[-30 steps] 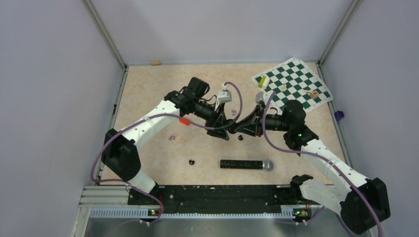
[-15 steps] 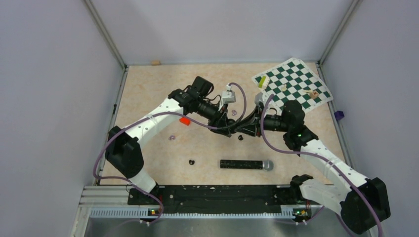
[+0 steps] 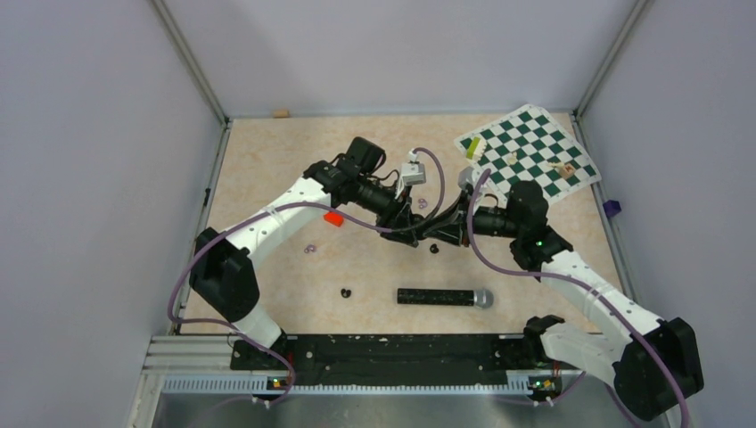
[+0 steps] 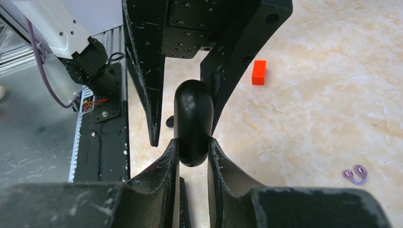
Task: Insert the wireless bluetooth earbuds into the charging case
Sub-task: Open the charging case.
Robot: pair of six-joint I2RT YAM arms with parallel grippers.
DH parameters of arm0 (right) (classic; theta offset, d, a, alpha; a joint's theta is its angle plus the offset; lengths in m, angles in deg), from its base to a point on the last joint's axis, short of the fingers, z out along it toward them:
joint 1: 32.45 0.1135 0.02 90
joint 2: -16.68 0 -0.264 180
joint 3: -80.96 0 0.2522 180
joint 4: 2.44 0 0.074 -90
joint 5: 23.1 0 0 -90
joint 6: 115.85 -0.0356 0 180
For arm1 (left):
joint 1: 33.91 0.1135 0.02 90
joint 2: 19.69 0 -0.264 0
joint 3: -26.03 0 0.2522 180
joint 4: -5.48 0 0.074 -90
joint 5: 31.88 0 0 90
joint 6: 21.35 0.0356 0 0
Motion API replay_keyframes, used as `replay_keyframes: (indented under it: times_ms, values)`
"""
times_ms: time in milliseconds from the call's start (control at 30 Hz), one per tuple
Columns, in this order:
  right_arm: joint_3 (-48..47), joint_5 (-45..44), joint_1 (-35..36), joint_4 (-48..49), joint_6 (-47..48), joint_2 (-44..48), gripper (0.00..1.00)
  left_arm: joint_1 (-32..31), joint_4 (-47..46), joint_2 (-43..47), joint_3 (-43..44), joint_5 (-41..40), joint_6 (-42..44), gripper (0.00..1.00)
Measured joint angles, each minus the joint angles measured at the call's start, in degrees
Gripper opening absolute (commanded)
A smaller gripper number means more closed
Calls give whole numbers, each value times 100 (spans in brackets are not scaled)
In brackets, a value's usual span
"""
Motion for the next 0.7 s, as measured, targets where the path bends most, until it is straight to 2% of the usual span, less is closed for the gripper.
replay_keyframes:
  times_ms: [67,133,333,533,700]
  values:
    - [0,-13,0,-2,2,-11,4,0,-33,2,0,-17,-28,58]
    - [0,-22,0,-4,0,-35,4,0,-48,4,0,-37,-61,60]
    - [0,-26,0,-9,0,-70,4,0,-68,7,0,-81,-90,49]
    - [0,-26,0,-59,31,-83,4,-7,-70,9,-2,-98,-74,53]
    - [0,-37,0,-271,107,-144,4,-55,-68,9,-2,-197,-50,53]
